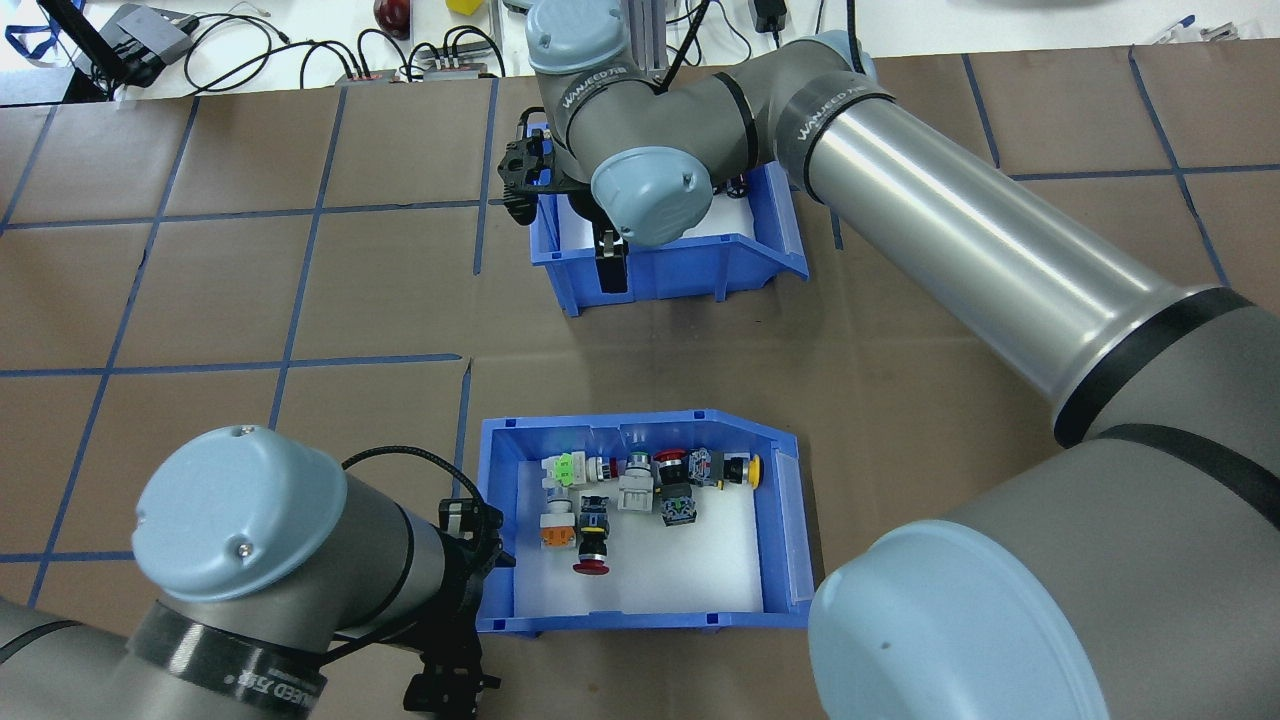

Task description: Place button box in front

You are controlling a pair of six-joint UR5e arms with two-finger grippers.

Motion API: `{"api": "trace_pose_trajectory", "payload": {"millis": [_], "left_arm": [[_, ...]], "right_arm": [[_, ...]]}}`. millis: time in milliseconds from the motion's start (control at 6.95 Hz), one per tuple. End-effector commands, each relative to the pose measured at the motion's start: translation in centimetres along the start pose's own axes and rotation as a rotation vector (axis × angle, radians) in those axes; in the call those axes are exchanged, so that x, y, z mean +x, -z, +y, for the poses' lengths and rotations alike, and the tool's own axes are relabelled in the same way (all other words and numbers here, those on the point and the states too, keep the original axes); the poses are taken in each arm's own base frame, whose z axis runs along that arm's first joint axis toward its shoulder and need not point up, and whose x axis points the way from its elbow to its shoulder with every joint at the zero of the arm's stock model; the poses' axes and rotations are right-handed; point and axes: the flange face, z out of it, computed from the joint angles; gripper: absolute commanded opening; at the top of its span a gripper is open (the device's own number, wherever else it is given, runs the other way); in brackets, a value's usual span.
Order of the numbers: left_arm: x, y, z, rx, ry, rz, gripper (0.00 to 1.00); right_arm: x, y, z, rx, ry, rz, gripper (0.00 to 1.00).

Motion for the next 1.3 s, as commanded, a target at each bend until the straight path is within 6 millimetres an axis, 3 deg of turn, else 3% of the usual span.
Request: {"api": "trace_pose_trajectory", "payload": {"millis": [0, 144, 288, 576, 720, 864, 1152], "left_arm": [[0.4, -2.5, 2.5, 0.048, -0.046, 0.028, 0.98], [0.2, -3.0, 2.5, 0.055, -0.035, 0.016, 0.98], [0.0, -3.7, 2.4, 0.058, -0.024, -0.001, 0.98], [-0.6, -4.6, 2.1, 0.060, -0.005, -0.020, 0.98], [-0.7, -4.9, 2.1, 0.062, 0.007, -0.028, 0.98], [-0.5, -5.2, 2.1, 0.063, 0.011, -0.037, 0.98], [-0.8, -6.6, 3.6, 0.065, 0.033, -0.036, 0.96]], "right_arm": [[-0.1, -1.0, 0.5, -0.017, -0.011, -0.005, 1.00], [-0.6, -1.6, 0.4, -0.022, -0.011, -0.018, 0.85], [-0.6, -1.3, 0.7, -0.027, -0.009, -0.013, 0.53], [-0.3, -0.7, 1.2, -0.075, -0.003, 0.018, 0.14], [-0.1, 0.0, 1.2, -0.081, -0.003, 0.035, 0.08], [0.1, 1.0, 1.6, -0.077, -0.009, 0.049, 0.07], [0.4, 4.9, 4.7, -0.123, -0.036, 0.101, 0.07]]}}
